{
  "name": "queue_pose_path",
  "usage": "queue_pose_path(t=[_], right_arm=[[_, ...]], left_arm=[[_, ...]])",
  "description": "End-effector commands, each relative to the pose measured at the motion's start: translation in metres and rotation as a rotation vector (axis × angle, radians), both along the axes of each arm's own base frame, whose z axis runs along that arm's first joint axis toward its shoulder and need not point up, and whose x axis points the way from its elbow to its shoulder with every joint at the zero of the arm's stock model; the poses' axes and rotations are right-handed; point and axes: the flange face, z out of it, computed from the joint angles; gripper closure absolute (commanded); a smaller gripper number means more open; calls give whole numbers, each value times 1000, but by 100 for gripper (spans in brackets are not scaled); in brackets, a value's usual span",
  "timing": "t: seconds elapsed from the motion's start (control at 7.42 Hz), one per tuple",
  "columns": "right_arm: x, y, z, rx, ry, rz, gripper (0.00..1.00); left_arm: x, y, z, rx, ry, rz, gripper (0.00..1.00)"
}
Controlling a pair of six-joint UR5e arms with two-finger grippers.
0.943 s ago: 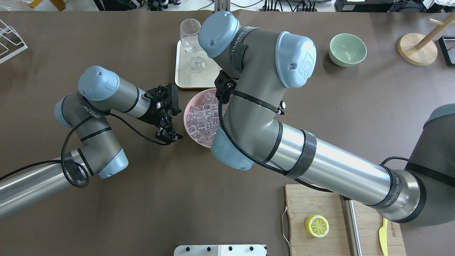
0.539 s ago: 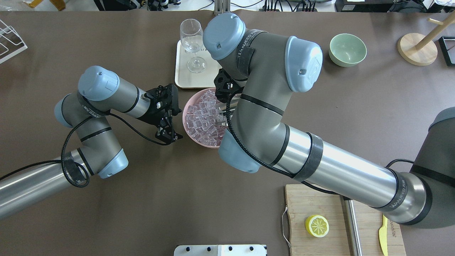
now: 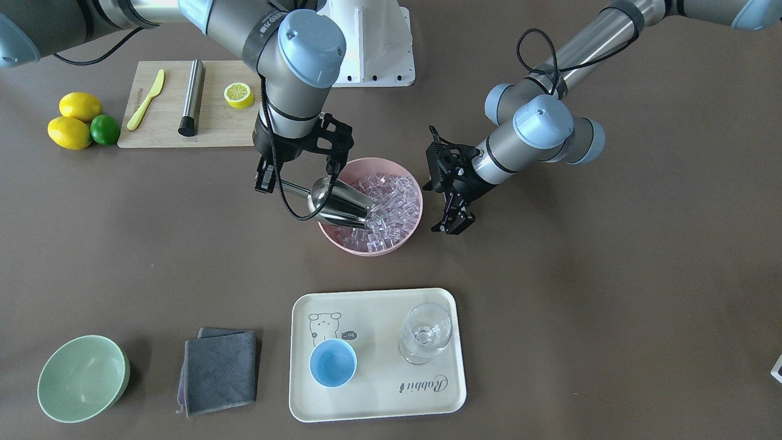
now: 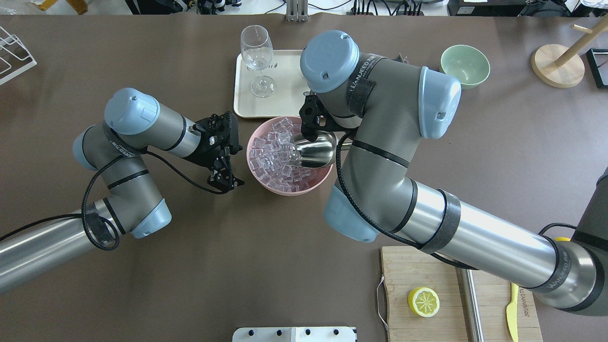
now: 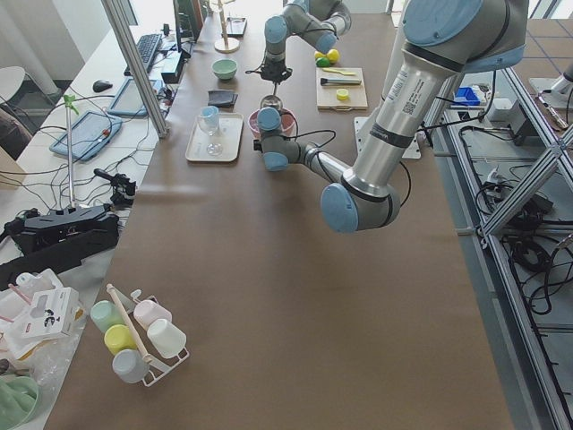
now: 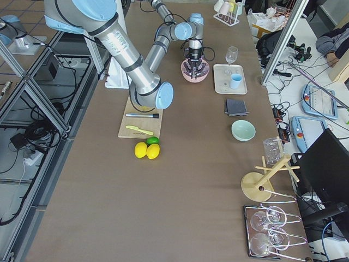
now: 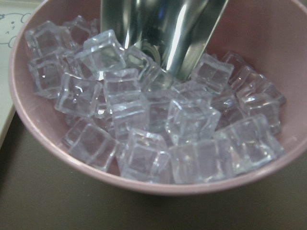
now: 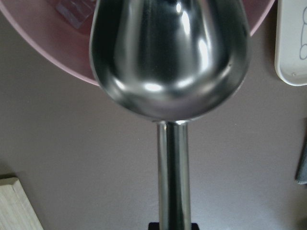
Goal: Put ice in cup with scoop
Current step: 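Push the scoop down into the ice cubes with the right gripper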
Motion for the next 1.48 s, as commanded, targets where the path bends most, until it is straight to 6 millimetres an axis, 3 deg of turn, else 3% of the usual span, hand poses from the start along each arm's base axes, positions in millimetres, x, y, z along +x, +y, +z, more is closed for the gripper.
queue_pose_path(t=[0.0,0.81,1.08,1.35], right_arm=[[-3,-1,5,5,-14,19,100],[-6,-5,11,59,-79,44,100],[-5,-2,25,71,-121,56,100],[3,3,25,84,-148,61,100]], left_arm=[[0,0,0,0,0,0,1],[0,0,0,3,1,2,1],[0,0,0,3,1,2,1],[0,0,-1,4,3,2,1]])
